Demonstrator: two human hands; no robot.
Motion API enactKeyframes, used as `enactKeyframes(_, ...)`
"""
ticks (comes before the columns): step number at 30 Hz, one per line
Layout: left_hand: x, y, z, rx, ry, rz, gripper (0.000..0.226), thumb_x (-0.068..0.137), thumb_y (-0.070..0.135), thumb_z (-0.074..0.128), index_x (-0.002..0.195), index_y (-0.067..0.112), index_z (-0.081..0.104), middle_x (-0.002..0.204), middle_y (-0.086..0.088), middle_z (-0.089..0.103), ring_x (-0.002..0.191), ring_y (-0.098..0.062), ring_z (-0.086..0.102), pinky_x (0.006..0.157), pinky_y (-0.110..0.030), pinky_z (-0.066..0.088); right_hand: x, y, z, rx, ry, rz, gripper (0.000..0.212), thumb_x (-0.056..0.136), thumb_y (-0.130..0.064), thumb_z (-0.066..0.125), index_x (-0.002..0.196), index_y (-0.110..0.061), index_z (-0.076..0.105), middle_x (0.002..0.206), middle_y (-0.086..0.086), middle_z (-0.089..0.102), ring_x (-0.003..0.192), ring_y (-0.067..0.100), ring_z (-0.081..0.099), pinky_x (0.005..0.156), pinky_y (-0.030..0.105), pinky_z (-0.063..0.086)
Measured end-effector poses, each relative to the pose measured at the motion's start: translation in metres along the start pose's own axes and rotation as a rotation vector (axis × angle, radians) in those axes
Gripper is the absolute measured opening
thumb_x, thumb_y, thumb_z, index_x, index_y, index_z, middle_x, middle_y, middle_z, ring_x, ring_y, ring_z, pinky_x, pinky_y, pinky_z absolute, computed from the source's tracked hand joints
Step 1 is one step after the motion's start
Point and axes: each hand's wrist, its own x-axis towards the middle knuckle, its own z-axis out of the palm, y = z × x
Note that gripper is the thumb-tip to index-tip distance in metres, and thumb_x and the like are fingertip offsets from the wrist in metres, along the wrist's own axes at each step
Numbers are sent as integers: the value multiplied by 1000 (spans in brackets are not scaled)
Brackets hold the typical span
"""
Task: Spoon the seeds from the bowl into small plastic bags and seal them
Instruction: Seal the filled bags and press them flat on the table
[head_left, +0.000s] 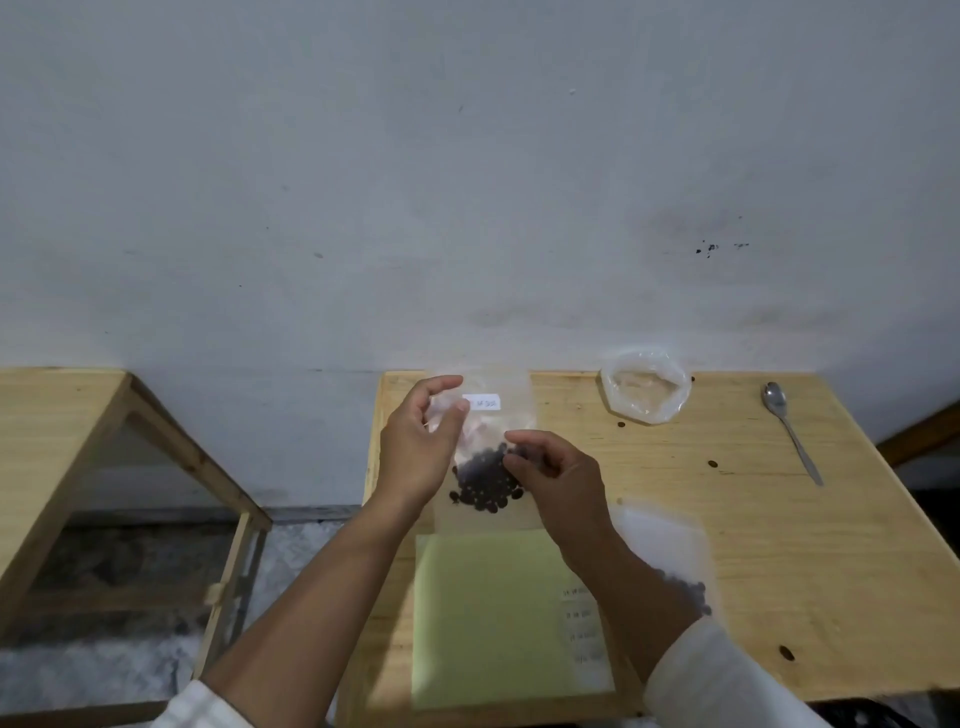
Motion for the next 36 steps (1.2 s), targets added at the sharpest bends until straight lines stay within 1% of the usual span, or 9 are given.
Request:
enactKeyframes(3, 8, -15, 15, 72, -31, -77, 28, 83, 24, 68, 109, 33, 62, 101, 16, 61, 93, 5, 54, 75, -9, 43, 28, 15, -5, 41, 64, 101, 31, 79, -6, 70, 86, -37, 70, 92, 18, 67, 83, 24, 61, 80, 41, 56)
enactKeyframes(6, 20, -34, 33, 143, 6, -183, 32, 80, 22, 71, 111, 28, 64, 97, 11, 64, 87, -2, 57, 63, -3, 41, 53, 31, -6, -67, 71, 138, 25, 80, -11, 70, 95, -31, 66, 90, 2, 67, 85, 16, 62, 80, 34, 56)
enactKeyframes(10, 36, -63, 50, 251, 44, -275, 33, 84, 18, 66, 117, 19, 64, 109, -2, 68, 89, -8, 59, 67, 3, 39, 79, 60, 2, -368, 44, 158, 29, 81, -22, 68, 110, -22, 65, 104, 3, 58, 90, 13, 53, 82, 21, 43)
enactKeyframes(13, 43, -82, 58, 433, -1, -256, 34, 87, 18, 63, 121, 11, 63, 120, -9, 64, 107, -18, 60, 84, -5, 34, 90, 79, 9, -501, -24, 151, 28, 83, -15, 66, 110, -9, 63, 109, 10, 47, 88, 14, 48, 76, 11, 31)
enactKeyframes(16, 47, -95, 60, 575, -51, -243, 36, 88, 17, 61, 123, 9, 60, 133, -8, 55, 119, -19, 53, 92, -6, 27, 90, 95, 16, -392, -76, 111, 15, 82, -6, 64, 94, -9, 56, 107, 16, 44, 89, 28, 53, 82, 34, 46)
enactKeyframes(21, 41, -107, 63, 762, -134, -114, 40, 95, 20, 50, 133, 7, 49, 147, -8, 37, 136, -17, 32, 111, -19, 17, 90, 110, 19, -812, -165, -74, 18, 89, -9, 51, 102, -2, 61, 108, 17, 55, 100, 30, 51, 84, 36, 43)
enactKeyframes(25, 37, -110, 64, 838, -162, -61, 39, 96, 20, 46, 131, 3, 50, 137, -13, 49, 131, -22, 38, 111, -21, 20, 85, 124, 22, -1085, -316, -224, 14, 66, -6, 60, 77, -3, 67, 76, 12, 63, 76, 28, 56, 67, 32, 45)
enactKeyframes(31, 33, -95, 65, 884, -302, -68, 38, 96, 15, 39, 132, 3, 43, 141, -14, 40, 133, -25, 33, 111, -32, 25, 68, 132, 20, -1281, -490, -226, 47, 89, -17, 32, 124, 7, 52, 121, 29, 57, 114, 42, 54, 101, 47, 43)
enactKeyframes(36, 27, -85, 64, 877, -334, -39, 35, 96, 17, 41, 129, 5, 43, 134, -11, 44, 128, -24, 35, 105, -29, 29, 50, 103, -6, -1197, -325, -194, 41, 76, -14, 66, 112, 6, 60, 108, 24, 66, 102, 36, 64, 86, 40, 55)
